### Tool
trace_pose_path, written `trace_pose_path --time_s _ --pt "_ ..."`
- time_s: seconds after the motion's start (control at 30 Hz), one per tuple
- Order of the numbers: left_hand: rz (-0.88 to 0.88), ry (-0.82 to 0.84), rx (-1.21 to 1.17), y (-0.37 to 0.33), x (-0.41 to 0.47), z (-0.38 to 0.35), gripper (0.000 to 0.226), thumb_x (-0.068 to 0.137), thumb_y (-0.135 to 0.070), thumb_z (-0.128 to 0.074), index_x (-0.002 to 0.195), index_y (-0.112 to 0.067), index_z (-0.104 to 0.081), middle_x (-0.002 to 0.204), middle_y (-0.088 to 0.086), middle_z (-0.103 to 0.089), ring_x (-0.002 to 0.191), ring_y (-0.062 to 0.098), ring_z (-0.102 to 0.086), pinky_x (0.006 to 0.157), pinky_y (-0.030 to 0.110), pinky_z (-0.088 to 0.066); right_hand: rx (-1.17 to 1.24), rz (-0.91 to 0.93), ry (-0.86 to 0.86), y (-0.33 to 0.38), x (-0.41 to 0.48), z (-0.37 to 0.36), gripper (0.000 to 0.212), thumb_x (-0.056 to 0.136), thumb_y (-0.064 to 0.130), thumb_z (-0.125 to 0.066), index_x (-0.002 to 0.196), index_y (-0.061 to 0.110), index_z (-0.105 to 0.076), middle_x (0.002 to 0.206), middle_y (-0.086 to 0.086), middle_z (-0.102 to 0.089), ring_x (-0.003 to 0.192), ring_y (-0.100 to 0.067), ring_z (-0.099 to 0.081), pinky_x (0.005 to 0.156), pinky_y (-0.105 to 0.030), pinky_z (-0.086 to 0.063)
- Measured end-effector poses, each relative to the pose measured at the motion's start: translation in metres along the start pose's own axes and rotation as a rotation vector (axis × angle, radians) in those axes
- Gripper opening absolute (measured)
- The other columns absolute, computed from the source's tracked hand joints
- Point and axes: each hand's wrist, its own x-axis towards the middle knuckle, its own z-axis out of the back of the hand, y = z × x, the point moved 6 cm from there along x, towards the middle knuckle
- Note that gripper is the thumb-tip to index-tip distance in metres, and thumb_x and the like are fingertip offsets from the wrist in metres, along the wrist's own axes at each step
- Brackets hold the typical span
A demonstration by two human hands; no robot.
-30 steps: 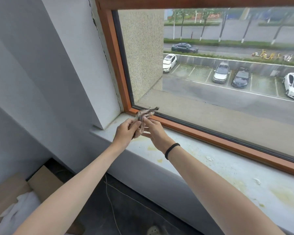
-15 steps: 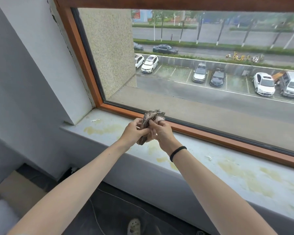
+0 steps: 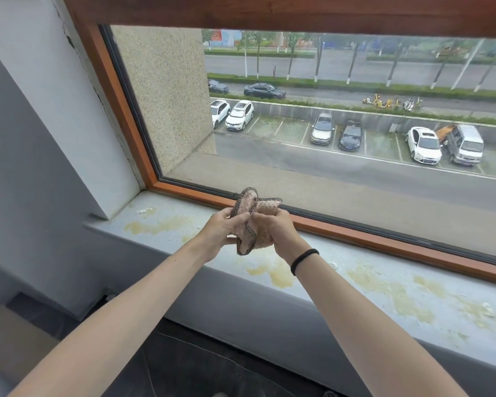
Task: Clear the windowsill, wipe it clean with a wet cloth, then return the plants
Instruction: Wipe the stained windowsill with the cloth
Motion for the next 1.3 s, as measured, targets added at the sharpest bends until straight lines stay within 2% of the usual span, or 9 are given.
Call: trace_pose_path --time_s 0.2,0.3,0.4,0.57,0.7,0.93,1.07,1.2,1.3 --pt "-0.078 0.017 0.084 -0.017 0.011 0.007 0.021 0.086 -0.018 -0.068 0.107 -0.014 -0.062 0.098 0.007 -0.069 0.089 0.019 -0.065 0.087 0.041 -0.053 0.023 0.064 -0.041 0.019 0.011 -0.004 0.018 0.079 0.0 -0.071 0.082 0.012 -0.058 0.076 -0.002 -0.064 0.066 -0.014 -0.062 0.057 -0.023 -0.049" --pt "-0.061 0.039 0.125 -0.016 0.016 0.011 0.038 0.078 -0.02 -0.077 0.11 -0.015 -0.057 0.095 0.005 -0.07 0.083 0.02 -0.068 0.081 0.037 -0.054 0.036 0.023 -0.018 0.021 0.018 -0.015 0.015 0.083 0.014 -0.071 0.09 0.012 -0.059 0.082 -0.004 -0.065 0.07 -0.016 -0.062 0.064 -0.028 -0.052" --pt "-0.071 -0.071 0.141 -0.017 0.021 0.022 0.031 0.078 -0.013 -0.076 0.102 -0.014 -0.057 0.088 0.003 -0.069 0.077 0.02 -0.068 0.079 0.038 -0.057 0.107 0.002 -0.01 0.023 0.027 -0.028 0.019 0.086 0.026 -0.067 0.095 0.01 -0.061 0.085 -0.005 -0.067 0.077 -0.017 -0.062 0.082 -0.037 -0.051" --pt "-0.039 -0.149 0.07 -0.021 0.034 0.053 0.014 0.082 0.005 -0.055 0.088 -0.008 -0.059 0.074 0.006 -0.063 0.057 0.013 -0.061 0.057 0.03 -0.057 -0.013 0.074 -0.139 0.031 0.037 -0.027 0.017 0.09 0.026 -0.063 0.077 0.016 -0.058 0.077 0.0 -0.059 0.073 -0.012 -0.053 0.064 -0.026 -0.042" --pt "-0.028 -0.152 0.036 -0.025 0.043 0.069 0.018 0.086 0.003 -0.049 0.08 -0.012 -0.058 0.071 0.004 -0.057 0.059 0.014 -0.053 0.054 0.027 -0.054 0.011 0.049 -0.178 0.03 0.047 -0.03 0.022 0.091 0.028 -0.061 0.073 0.018 -0.055 0.077 0.0 -0.056 0.074 -0.014 -0.052 0.068 -0.028 -0.042" --pt "0.006 -0.099 -0.045 -0.021 0.051 0.077 0.018 0.099 -0.024 -0.049 0.087 -0.015 -0.059 0.079 0.002 -0.062 0.067 0.014 -0.058 0.06 0.029 -0.054 0.002 -0.083 -0.074 0.029 0.049 -0.035 0.022 0.089 0.039 -0.062 0.084 0.018 -0.059 0.094 -0.009 -0.062 0.09 -0.026 -0.059 0.074 -0.037 -0.049" --pt "0.048 -0.076 -0.064 -0.017 0.052 0.077 0.019 0.098 -0.03 -0.05 0.088 -0.016 -0.058 0.078 0.002 -0.06 0.064 0.015 -0.054 0.059 0.03 -0.052 0.031 -0.078 -0.074 0.03 0.049 -0.033 0.009 0.094 0.018 -0.056 0.087 0.015 -0.059 0.09 -0.009 -0.062 0.084 -0.025 -0.059 0.072 -0.036 -0.049" --pt "0.016 0.036 -0.107 -0.021 0.049 0.07 0.023 0.086 -0.018 -0.068 0.103 -0.012 -0.055 0.091 0.003 -0.066 0.075 0.013 -0.062 0.063 0.029 -0.053 0.02 -0.042 -0.04 0.028 0.048 -0.031 0.012 0.09 0.028 -0.063 0.088 0.017 -0.062 0.095 -0.008 -0.065 0.09 -0.025 -0.06 0.084 -0.041 -0.047" --pt "-0.001 -0.02 -0.112 -0.021 0.05 0.071 0.029 0.084 -0.005 -0.068 0.11 -0.007 -0.054 0.099 0.008 -0.066 0.083 0.019 -0.064 0.071 0.035 -0.056 -0.036 -0.025 -0.028 0.027 0.043 -0.028 0.011 0.088 0.027 -0.066 0.088 0.017 -0.062 0.095 -0.007 -0.065 0.093 -0.026 -0.059 0.09 -0.046 -0.046"
